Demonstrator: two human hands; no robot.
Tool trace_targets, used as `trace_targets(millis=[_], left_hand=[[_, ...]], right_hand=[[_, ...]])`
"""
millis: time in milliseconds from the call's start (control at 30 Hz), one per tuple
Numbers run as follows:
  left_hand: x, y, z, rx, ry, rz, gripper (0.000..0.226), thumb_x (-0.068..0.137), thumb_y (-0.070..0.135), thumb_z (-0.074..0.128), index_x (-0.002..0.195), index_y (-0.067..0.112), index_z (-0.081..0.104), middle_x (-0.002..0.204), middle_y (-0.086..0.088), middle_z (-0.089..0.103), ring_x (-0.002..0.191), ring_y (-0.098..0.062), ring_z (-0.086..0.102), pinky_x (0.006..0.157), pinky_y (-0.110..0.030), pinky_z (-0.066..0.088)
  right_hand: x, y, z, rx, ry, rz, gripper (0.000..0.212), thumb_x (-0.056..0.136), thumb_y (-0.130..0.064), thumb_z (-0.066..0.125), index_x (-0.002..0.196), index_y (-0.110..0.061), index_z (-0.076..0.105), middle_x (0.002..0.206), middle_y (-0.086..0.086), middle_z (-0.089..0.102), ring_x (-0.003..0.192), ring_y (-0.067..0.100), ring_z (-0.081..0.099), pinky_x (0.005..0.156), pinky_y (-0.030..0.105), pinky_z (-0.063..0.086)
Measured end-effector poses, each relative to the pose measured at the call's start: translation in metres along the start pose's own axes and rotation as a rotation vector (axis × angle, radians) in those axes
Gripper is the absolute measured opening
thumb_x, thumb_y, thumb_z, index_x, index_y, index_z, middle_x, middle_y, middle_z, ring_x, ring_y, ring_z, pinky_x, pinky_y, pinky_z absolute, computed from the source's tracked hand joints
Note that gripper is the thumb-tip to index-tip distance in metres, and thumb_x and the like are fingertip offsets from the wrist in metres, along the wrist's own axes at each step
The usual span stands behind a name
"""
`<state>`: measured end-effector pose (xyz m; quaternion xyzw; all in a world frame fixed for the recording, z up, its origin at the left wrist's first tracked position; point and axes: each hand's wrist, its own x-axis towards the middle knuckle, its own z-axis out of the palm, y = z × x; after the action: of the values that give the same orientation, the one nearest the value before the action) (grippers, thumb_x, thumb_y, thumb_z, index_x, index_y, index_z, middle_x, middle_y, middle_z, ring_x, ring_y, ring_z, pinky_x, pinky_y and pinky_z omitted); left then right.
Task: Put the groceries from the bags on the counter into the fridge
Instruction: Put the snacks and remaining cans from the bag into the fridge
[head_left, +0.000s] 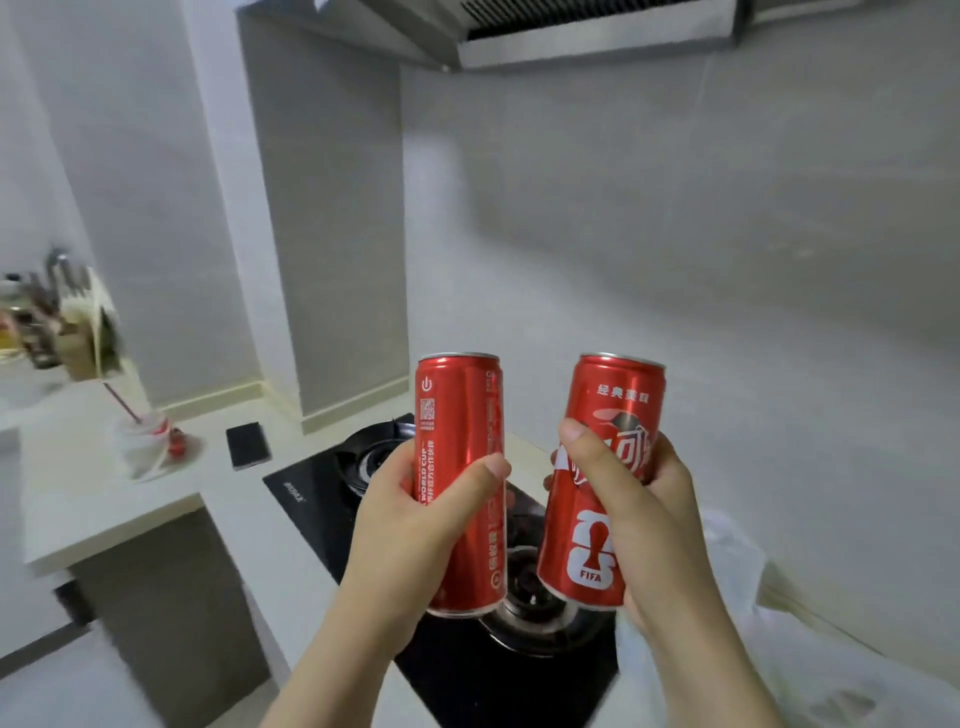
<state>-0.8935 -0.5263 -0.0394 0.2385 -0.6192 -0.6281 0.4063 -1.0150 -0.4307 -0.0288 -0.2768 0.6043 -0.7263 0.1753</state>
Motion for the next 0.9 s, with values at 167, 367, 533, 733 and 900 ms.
trace_targets(millis=[167,367,533,733,900], left_hand=[[0.003,0.019,-0.091,0.047,0.169,0.03,0.041,0.063,0.042,0.071,0.1,0.03,0.062,0.087,0.0,0.074,0.078,-0.019,0.073,0.072,-0.038,0.056],[-0.006,0.031,-0.186,0.122,0.332,0.056,0.047,0.06,0.048,0.072,0.103,0.035,0.059,0.089,0.004,0.073,0.08,-0.017,0.072,0.068,-0.031,0.055],[-0.02,0.045,-0.25,0.154,0.538,0.074,0.057,0.057,0.047,0.072,0.109,0.031,0.057,0.091,0.004,0.073,0.082,-0.017,0.072,0.074,-0.036,0.057],[-0.043,0.07,-0.304,0.233,0.769,0.149,0.047,0.062,0.043,0.07,0.105,0.028,0.059,0.087,0.001,0.073,0.079,-0.018,0.072,0.068,-0.034,0.056],[-0.067,0.096,-0.331,0.31,1.017,0.221,0.046,0.062,0.043,0.07,0.104,0.027,0.06,0.086,0.0,0.073,0.079,-0.018,0.072,0.068,-0.033,0.056]], right_hand=[[-0.002,0.007,0.092,0.009,-0.161,-0.01,0.051,0.058,-0.055,0.077,0.099,-0.031,0.061,0.086,-0.001,0.074,0.075,0.018,0.073,0.073,0.041,0.059],[-0.018,0.022,0.194,0.046,-0.347,0.002,0.055,0.058,-0.059,0.077,0.104,-0.034,0.058,0.091,-0.003,0.072,0.08,0.016,0.073,0.074,0.035,0.058],[-0.031,0.026,0.27,0.109,-0.55,0.002,0.049,0.06,-0.06,0.077,0.098,-0.036,0.058,0.085,-0.011,0.072,0.079,0.012,0.072,0.065,0.025,0.054],[-0.039,0.02,0.353,0.192,-0.808,-0.021,0.054,0.064,-0.055,0.078,0.107,-0.028,0.06,0.093,-0.001,0.072,0.083,0.019,0.072,0.083,0.045,0.058],[-0.054,0.006,0.419,0.279,-1.063,-0.056,0.044,0.062,-0.055,0.069,0.101,-0.036,0.059,0.092,-0.005,0.072,0.083,0.016,0.072,0.079,0.038,0.057]])
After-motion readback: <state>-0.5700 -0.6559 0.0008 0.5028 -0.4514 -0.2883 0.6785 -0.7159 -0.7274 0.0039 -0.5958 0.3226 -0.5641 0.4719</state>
